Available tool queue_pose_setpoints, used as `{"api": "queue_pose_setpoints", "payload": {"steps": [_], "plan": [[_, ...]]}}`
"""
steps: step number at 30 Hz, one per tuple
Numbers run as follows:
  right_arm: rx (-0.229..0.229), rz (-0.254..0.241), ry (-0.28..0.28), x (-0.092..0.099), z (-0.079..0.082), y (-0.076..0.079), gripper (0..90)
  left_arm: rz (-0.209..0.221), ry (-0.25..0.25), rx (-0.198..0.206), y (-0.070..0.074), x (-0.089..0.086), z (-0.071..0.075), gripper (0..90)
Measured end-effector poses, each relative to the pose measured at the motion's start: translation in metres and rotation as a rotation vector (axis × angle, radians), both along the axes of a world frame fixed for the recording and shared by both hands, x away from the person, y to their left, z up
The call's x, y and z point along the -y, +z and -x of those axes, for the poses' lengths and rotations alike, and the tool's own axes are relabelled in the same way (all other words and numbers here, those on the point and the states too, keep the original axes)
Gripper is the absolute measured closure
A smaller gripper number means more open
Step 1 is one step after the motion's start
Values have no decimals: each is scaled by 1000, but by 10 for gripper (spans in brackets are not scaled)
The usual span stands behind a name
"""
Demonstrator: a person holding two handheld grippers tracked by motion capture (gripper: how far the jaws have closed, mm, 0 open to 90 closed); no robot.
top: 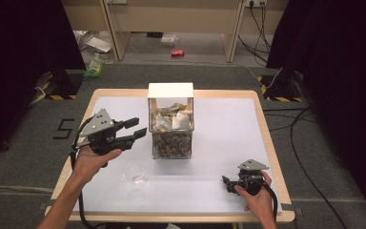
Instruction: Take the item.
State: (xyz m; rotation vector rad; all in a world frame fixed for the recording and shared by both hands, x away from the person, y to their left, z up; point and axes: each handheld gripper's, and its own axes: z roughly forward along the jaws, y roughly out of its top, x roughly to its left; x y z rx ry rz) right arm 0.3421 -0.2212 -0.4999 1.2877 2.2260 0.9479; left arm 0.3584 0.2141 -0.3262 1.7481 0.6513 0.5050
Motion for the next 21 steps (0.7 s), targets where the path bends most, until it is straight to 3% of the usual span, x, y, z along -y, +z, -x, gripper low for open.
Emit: {"api": "queue_pose_setpoints", "payload": {"steps": [11, 21], "plan": [[0, 0, 0, 0, 0, 0, 121, -18, -20, 26, 4, 17, -3, 559], [0, 0, 0, 0, 0, 0, 121, -29, -27, 19, 3, 30, -11, 568]]}}
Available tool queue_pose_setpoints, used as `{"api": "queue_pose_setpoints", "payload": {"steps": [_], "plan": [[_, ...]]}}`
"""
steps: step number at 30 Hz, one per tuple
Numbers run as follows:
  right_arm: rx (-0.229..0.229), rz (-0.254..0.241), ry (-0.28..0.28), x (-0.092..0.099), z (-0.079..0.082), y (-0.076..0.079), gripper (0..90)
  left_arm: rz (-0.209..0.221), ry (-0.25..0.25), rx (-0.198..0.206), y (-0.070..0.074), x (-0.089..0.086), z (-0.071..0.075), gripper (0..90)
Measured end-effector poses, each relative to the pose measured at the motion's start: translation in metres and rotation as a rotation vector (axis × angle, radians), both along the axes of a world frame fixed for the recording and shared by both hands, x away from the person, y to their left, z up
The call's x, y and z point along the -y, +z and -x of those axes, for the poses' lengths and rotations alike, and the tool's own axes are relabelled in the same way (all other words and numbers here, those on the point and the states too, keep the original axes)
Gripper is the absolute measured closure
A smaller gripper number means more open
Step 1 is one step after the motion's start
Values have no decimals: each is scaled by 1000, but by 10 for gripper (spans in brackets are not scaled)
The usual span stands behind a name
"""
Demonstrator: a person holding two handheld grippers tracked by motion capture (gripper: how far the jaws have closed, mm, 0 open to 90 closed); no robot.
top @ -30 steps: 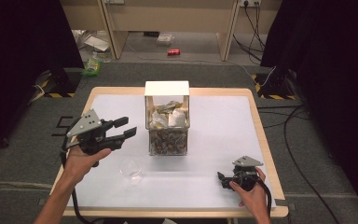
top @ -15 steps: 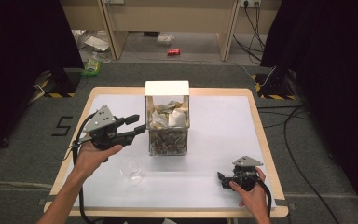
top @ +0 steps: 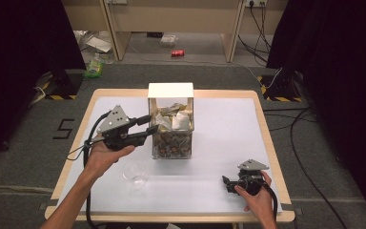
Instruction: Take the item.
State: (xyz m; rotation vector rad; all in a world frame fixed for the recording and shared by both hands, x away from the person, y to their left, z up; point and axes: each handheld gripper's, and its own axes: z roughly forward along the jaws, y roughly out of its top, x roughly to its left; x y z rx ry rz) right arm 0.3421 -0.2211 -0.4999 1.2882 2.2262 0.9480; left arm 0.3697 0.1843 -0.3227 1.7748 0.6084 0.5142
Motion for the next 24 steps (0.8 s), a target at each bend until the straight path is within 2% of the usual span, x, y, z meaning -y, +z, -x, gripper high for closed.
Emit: {"api": "queue_pose_setpoints", "payload": {"steps": [5, 8, 16, 24], "plan": [[1, 0, 1, 0, 0, 0, 121, 2, -3, -14, -1, 5, -4, 567], [0, 0, 0, 0, 0, 0, 121, -17, 2, -8, -2, 8, -5, 565], [0, -1, 0, 0, 0, 0, 121, -33, 3, 1, 0, 15, -7, 572], [0, 0, 0, 0, 0, 0, 121, -71, 17, -8, -3, 20, -11, 598]]}}
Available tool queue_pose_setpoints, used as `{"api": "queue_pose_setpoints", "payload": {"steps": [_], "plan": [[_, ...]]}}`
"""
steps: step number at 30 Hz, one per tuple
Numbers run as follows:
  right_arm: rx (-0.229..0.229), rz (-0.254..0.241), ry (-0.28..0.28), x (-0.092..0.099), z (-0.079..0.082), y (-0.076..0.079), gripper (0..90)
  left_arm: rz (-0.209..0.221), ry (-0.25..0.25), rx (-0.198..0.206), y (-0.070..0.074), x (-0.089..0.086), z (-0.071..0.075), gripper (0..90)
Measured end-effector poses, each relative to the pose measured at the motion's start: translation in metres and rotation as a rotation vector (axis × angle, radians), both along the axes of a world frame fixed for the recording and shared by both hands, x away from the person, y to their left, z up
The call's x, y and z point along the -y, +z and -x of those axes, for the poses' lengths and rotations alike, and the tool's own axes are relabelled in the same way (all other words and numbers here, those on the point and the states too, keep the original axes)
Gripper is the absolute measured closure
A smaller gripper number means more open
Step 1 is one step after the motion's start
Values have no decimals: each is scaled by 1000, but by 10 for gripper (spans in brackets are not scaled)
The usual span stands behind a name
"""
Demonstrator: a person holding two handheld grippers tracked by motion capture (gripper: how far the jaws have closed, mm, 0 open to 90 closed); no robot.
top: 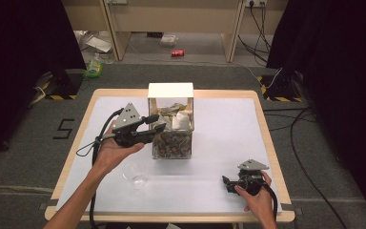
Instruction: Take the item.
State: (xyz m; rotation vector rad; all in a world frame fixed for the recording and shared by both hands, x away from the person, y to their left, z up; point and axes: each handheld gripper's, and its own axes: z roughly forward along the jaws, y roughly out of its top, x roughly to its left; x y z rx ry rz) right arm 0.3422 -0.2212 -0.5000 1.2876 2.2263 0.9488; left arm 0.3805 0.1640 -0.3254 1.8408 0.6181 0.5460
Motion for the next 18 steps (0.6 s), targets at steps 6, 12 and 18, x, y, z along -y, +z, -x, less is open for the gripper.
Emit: {"api": "queue_pose_setpoints", "payload": {"steps": [6, 12, 18], "plan": [[0, 0, 0, 0, 0, 0, 120, -26, 34, 4, -1, 0, -1, 611], [0, 0, 0, 0, 0, 0, 120, -68, 51, -5, -5, 4, -3, 683], [0, 0, 0, 0, 0, 0, 120, -79, 79, 15, -5, 4, -4, 827]]}}
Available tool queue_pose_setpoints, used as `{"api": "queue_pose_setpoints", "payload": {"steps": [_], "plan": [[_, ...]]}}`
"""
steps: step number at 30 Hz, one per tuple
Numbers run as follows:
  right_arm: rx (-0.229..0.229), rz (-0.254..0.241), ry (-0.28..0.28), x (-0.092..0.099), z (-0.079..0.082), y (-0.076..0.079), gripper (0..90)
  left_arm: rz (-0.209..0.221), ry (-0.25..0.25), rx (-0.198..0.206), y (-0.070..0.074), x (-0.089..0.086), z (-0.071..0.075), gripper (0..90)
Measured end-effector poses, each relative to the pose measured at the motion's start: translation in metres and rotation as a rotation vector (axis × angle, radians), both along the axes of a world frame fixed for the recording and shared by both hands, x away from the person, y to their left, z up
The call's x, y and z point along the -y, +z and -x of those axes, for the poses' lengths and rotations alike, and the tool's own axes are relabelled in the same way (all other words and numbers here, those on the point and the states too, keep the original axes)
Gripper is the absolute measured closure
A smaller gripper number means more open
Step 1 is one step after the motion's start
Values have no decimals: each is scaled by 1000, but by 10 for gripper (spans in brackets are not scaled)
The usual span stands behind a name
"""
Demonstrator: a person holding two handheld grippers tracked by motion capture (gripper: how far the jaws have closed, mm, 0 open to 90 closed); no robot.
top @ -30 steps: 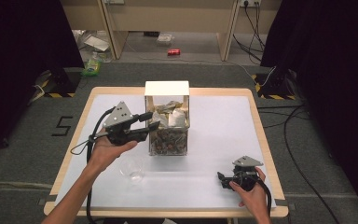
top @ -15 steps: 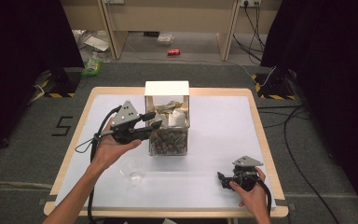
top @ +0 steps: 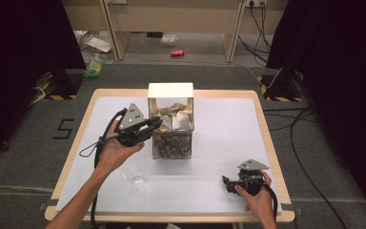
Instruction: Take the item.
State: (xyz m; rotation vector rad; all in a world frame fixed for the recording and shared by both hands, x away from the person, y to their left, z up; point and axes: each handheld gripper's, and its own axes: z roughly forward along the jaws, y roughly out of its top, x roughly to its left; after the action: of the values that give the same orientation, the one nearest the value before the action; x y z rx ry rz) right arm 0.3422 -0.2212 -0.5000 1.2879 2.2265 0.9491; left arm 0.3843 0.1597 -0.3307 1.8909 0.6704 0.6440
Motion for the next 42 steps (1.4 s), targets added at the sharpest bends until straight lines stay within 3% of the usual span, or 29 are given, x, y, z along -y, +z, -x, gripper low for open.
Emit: {"api": "queue_pose_setpoints", "payload": {"steps": [8, 18, 34, 42], "plan": [[0, 0, 0, 0, 0, 0, 120, 49, -39, -23, 4, -3, 0, 876], [0, 1, 1, 0, 0, 0, 120, 106, -43, -24, 14, -10, 0, 881], [-1, 1, 0, 0, 0, 0, 120, 133, -52, -10, 23, -19, 5, 882], [1, 2, 0, 0, 0, 0, 119, 171, -73, -13, 27, -27, 11, 883]]}}
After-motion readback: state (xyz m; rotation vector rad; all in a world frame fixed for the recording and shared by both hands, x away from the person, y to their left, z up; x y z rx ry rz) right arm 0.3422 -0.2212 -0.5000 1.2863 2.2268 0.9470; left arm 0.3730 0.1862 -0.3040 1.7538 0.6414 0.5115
